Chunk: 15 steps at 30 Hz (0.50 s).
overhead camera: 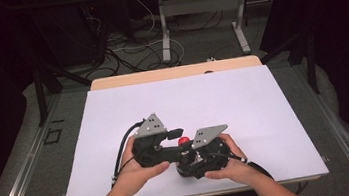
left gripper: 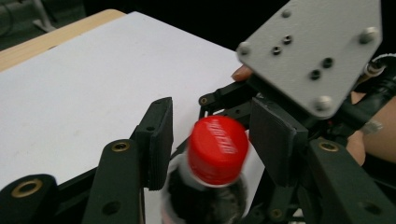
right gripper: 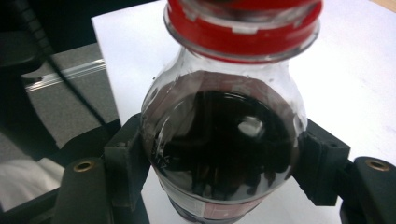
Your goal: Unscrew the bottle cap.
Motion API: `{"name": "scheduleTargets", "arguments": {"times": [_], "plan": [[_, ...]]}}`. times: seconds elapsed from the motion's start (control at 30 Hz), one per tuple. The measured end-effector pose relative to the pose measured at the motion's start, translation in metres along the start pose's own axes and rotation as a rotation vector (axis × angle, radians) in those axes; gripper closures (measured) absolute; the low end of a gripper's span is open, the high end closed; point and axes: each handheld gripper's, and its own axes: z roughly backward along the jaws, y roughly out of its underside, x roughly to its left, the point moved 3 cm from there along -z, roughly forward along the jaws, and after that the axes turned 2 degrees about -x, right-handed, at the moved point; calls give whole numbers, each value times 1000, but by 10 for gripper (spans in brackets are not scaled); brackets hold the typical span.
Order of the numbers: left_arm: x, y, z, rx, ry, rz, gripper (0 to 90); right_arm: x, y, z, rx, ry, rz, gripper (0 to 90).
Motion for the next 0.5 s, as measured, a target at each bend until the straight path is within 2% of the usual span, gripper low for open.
{"name": "scheduleTargets", "arguments": {"times": [0.07,0.13,0.17,0.23,0.3,0.33,0.37,0.5], "plan": [[6,0,0,23,106,-41,523,1,-1,0,-4,-16,4,296],[9,2,-1,47,160,-78,542,3,-1,0,-4,-28,13,295],[11,3,-3,52,170,-91,544,4,-1,0,-6,-29,16,295],[13,4,-4,50,210,-91,568,5,-2,0,-4,-40,30,296],[13,5,-6,42,228,-103,575,6,-1,0,5,-47,28,296],[13,6,-6,38,235,-116,582,5,-2,-1,-1,-48,47,296],[12,6,-6,33,246,-122,591,7,-1,-2,1,-49,36,296],[12,7,-6,24,253,-122,603,9,-1,-3,-3,-55,35,295]]}}
